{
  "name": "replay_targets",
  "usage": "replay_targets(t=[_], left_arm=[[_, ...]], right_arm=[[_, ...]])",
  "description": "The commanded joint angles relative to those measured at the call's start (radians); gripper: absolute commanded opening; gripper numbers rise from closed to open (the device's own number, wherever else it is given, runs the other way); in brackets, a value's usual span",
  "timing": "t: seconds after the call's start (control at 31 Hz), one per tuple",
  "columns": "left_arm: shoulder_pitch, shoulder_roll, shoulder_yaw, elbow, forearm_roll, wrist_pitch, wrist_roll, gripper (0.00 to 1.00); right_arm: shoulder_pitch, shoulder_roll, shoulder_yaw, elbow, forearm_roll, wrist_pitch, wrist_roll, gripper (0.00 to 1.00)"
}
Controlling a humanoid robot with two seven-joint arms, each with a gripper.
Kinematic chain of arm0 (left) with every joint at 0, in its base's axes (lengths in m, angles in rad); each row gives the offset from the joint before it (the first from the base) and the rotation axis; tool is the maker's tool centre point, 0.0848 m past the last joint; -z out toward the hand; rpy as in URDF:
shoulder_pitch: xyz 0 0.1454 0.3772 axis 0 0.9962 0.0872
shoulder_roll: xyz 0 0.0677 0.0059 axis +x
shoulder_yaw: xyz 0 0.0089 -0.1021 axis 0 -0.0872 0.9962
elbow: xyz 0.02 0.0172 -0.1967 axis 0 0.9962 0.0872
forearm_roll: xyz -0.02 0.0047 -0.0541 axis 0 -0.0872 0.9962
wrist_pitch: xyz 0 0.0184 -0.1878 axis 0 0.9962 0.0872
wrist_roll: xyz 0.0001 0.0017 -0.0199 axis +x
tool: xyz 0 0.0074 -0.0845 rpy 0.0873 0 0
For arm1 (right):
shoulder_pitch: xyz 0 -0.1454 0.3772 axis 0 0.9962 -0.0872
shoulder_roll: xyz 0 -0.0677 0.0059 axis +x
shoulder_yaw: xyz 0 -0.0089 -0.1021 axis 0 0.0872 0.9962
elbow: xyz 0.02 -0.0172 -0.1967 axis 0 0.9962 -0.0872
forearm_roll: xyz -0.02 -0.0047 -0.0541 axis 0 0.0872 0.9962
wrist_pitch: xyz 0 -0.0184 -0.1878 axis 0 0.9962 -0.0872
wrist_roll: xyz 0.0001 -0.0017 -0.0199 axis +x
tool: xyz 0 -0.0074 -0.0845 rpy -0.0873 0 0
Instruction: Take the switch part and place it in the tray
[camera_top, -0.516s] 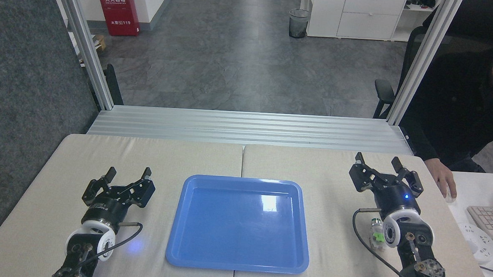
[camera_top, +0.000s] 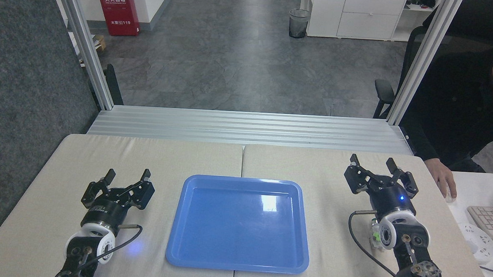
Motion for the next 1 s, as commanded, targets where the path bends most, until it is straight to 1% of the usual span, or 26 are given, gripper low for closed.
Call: replay_targets(t=[0.0,0.1,0.23,0.42,0.97], left_arm=[[0.0,-0.005,0.008,-0.017,-0.004,0.002,0.031,1.0],[-0.002,-0.005,0.009,-0.017,0.002,0.002,0.038,1.0],[0.0,-0.005,0.009,-0.017,0.004,0.002,0.041,1.0],[0.002,-0.005,0.011,-0.017,0.006,0.002,0.11,1.0],[0.0,-0.008,0.003,-0.014,0.004,0.002,0.11,1.0]], right_arm=[[0.022,-0.001,0.01,-0.026,0.003,-0.002,0.007,0.99],[0.027,-0.001,0.007,-0.029,0.003,0.001,0.038,0.99],[0.039,-0.002,-0.002,-0.046,0.0,-0.001,0.032,0.99],[0.039,-0.001,-0.007,-0.055,-0.004,0.001,0.026,0.99],[0.048,-0.031,-0.007,-0.059,-0.001,0.004,0.017,0.99]])
